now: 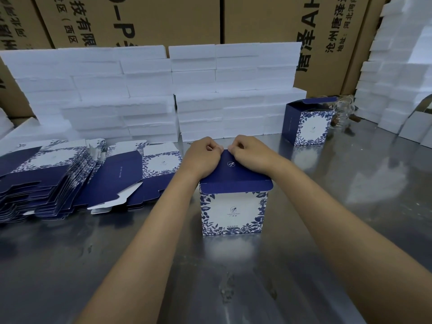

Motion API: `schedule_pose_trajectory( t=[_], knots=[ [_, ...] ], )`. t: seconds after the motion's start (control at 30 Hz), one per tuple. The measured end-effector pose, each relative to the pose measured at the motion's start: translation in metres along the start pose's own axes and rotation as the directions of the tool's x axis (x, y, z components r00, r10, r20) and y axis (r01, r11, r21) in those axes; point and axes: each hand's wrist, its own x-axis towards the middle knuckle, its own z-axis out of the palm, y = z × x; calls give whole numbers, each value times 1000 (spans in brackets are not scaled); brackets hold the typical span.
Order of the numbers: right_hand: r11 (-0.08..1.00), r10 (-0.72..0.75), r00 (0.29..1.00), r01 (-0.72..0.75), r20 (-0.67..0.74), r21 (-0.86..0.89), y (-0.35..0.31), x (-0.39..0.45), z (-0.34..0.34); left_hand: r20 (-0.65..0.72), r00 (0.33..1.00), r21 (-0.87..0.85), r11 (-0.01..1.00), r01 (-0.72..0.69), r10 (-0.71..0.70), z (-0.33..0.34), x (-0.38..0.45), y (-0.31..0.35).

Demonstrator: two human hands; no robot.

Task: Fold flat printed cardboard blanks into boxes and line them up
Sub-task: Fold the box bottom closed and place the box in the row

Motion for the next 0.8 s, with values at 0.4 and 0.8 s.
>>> schedule_pose_trajectory(
  t=[0.4,0.8],
  knots=[
    [992,127,988,-128,-88,-5,-3,-10,-3,-39,993,46,993,111,-109,-2,-3,-3],
    [968,-46,968,-18,-246,-251,-3,-14,-3,-58,994,45,995,91,-88,0,-8,1]
  ],
)
